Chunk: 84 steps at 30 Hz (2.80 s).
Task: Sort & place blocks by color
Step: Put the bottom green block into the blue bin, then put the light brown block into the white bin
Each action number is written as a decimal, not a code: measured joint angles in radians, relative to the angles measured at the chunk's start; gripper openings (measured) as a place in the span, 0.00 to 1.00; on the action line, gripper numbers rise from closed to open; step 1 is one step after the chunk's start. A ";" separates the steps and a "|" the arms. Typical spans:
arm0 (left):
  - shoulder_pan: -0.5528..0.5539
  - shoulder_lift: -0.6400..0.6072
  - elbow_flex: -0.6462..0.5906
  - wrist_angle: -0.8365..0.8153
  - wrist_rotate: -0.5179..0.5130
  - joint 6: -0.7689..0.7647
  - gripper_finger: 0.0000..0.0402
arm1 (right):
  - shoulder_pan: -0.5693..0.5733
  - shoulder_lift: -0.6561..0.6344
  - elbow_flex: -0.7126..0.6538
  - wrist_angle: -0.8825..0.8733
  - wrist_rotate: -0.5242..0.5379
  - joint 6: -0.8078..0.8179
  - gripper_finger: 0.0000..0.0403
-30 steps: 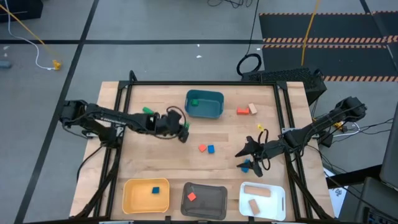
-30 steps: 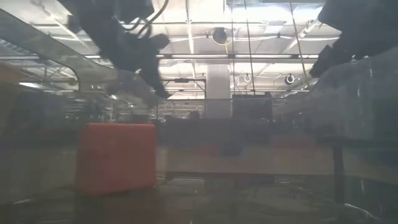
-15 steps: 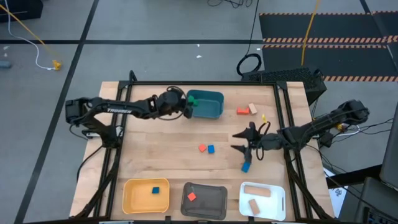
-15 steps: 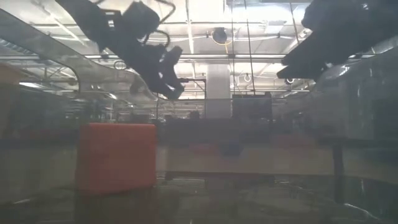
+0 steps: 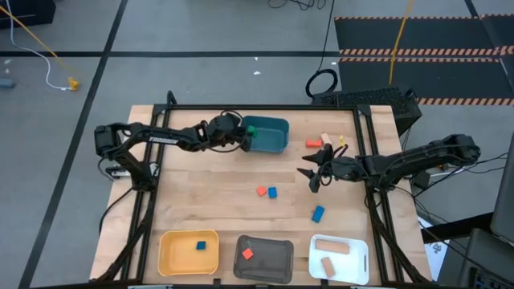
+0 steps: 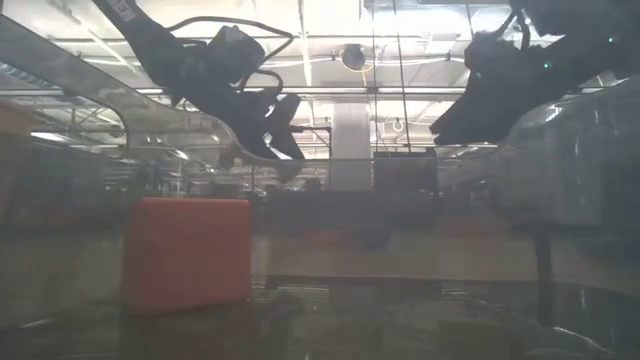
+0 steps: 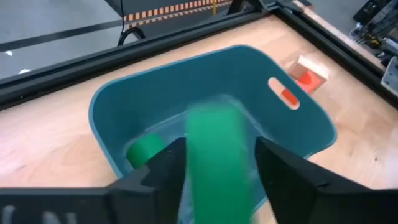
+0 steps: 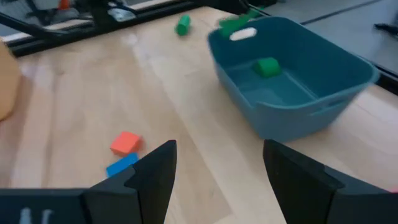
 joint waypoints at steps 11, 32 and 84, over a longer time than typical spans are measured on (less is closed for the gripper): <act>0.000 -0.007 0.000 0.016 0.053 -0.044 0.63 | -0.135 0.000 0.000 -0.197 0.243 0.082 0.58; -0.196 -0.050 0.000 0.502 0.454 -0.061 0.64 | -0.484 0.000 0.000 -0.472 0.045 0.098 0.58; -0.276 -0.049 0.000 0.442 0.427 0.000 0.64 | -0.666 0.193 0.001 -0.324 -0.134 0.080 0.28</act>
